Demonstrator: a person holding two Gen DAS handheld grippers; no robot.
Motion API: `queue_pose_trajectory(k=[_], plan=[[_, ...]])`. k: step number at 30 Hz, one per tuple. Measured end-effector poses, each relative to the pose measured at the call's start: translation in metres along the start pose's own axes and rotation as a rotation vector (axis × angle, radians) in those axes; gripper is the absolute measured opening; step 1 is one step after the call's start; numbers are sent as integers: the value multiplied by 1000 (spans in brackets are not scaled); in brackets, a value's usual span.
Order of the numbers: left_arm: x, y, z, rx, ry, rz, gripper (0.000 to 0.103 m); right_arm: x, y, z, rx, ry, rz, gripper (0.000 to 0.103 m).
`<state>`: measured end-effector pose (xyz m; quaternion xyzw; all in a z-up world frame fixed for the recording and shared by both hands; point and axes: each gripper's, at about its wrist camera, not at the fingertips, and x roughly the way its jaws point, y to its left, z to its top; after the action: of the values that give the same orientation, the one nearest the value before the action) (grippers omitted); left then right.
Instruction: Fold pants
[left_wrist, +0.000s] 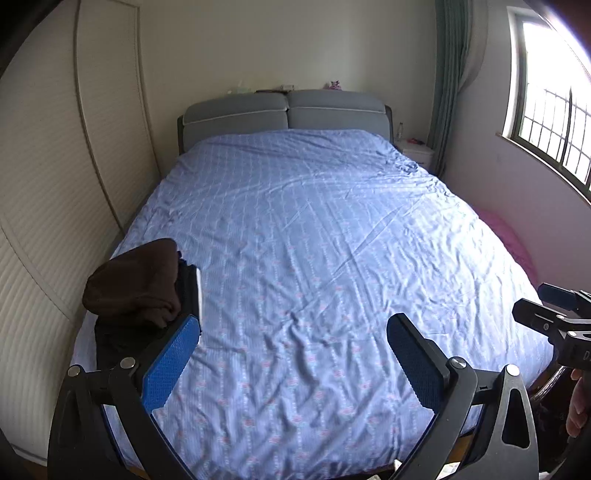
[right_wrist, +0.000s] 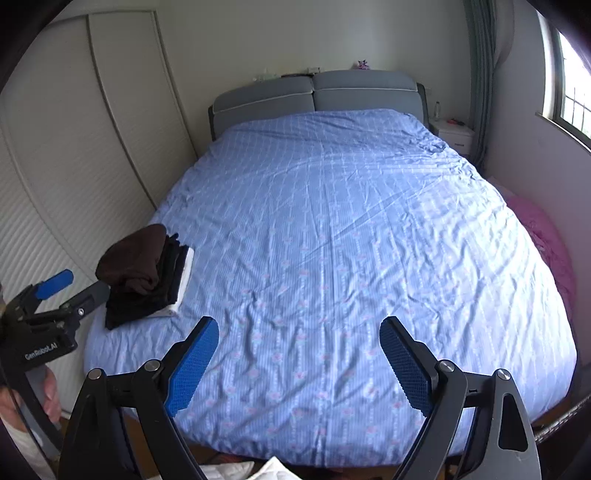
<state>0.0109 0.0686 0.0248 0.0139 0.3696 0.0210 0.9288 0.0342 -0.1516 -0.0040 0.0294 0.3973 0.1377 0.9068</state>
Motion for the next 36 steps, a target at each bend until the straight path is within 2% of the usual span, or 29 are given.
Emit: queue_pose_trajectory(k=[7, 13, 36], plan=[[-16, -36, 2, 18, -29, -7, 103, -22, -26, -5, -1, -28, 6, 90], [-23, -49, 6, 40, -52, -18, 103, -31, -33, -6, 2, -39, 5, 90], [-24, -37, 2, -41, -6, -47, 103, -33, -39, -1, -19, -47, -20, 90]])
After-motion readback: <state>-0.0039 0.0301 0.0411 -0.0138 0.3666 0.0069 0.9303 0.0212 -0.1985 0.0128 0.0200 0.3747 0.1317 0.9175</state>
